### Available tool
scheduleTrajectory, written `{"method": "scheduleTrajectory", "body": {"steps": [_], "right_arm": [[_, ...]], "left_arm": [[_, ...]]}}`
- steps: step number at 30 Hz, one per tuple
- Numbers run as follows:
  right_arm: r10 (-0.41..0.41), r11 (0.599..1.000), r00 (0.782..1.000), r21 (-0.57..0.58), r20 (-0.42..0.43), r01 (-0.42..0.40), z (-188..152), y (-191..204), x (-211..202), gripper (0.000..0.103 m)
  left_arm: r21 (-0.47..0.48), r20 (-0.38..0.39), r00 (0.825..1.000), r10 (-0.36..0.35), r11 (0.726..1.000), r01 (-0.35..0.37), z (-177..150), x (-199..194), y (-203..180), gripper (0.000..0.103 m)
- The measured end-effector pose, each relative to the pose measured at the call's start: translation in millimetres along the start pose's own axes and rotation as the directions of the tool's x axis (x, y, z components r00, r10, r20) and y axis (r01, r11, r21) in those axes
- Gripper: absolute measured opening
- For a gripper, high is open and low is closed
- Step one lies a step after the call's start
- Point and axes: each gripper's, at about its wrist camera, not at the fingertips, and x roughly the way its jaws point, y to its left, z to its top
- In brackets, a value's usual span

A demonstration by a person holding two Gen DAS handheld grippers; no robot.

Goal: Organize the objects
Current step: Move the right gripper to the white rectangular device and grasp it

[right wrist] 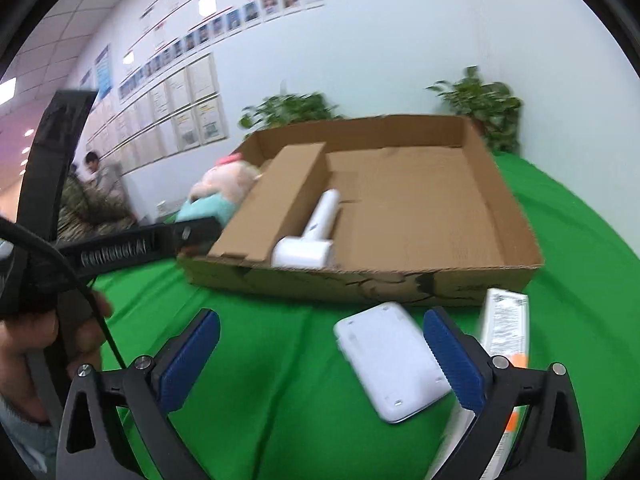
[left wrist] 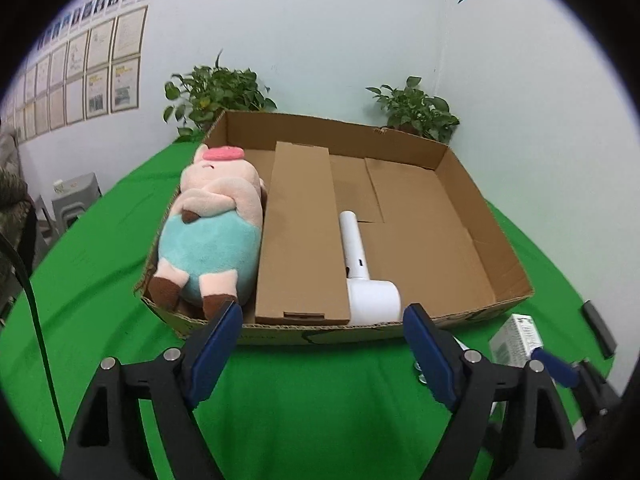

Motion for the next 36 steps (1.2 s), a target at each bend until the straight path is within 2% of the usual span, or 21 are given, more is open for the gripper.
{"method": "scheduleTrajectory", "body": {"steps": [5, 9, 14, 16, 19, 23, 27, 31, 36], "right_arm": [[0.090, 0.988, 0.988, -0.112, -0.123, -0.104, -15, 19, 21, 0.102], [0.096, 0.990, 0.973, -0.084, -0.210, -0.116, -22, 5, 45, 0.103], [-0.008, 0.992, 0.974, -0.122, -0.227, -0.020, -18, -21, 57, 0.102], [-0.078, 0.986, 0.969, -0.159, -0.236, 0.041, -19, -35, 63, 0.102], [-0.136, 0.976, 0.958, -0.199, -0.251, 0.086, -20, -53, 65, 0.102], [-0.127, 0.976, 0.956, -0.206, -0.264, 0.073, -18, -64, 65, 0.102], [-0.113, 0.970, 0.955, -0.240, -0.275, 0.046, -21, -48, 67, 0.101], [-0.174, 0.954, 0.948, -0.285, -0.268, 0.094, -27, -34, 70, 0.089], [-0.229, 0.938, 0.937, -0.318, -0.265, 0.139, -31, -26, 68, 0.063]], "left_arm": [[-0.045, -0.063, 0.993, -0.104, 0.994, 0.102, -2, 6, 8, 0.083], [-0.083, -0.125, 0.967, -0.224, 0.973, 0.215, -8, 17, 10, 0.083], [-0.123, -0.191, 0.932, -0.307, 0.950, 0.288, -18, 35, 6, 0.082], [-0.131, -0.203, 0.921, -0.332, 0.941, 0.311, -21, 41, 3, 0.082], [-0.136, -0.218, 0.910, -0.352, 0.935, 0.329, -24, 46, -1, 0.082], [-0.149, -0.231, 0.897, -0.376, 0.925, 0.350, -28, 53, -6, 0.082], [-0.162, -0.249, 0.884, -0.395, 0.917, 0.364, -33, 59, -9, 0.082], [-0.170, -0.265, 0.875, -0.406, 0.912, 0.372, -38, 62, -9, 0.082], [-0.185, -0.269, 0.869, -0.416, 0.908, 0.377, -43, 64, -4, 0.082]]}}
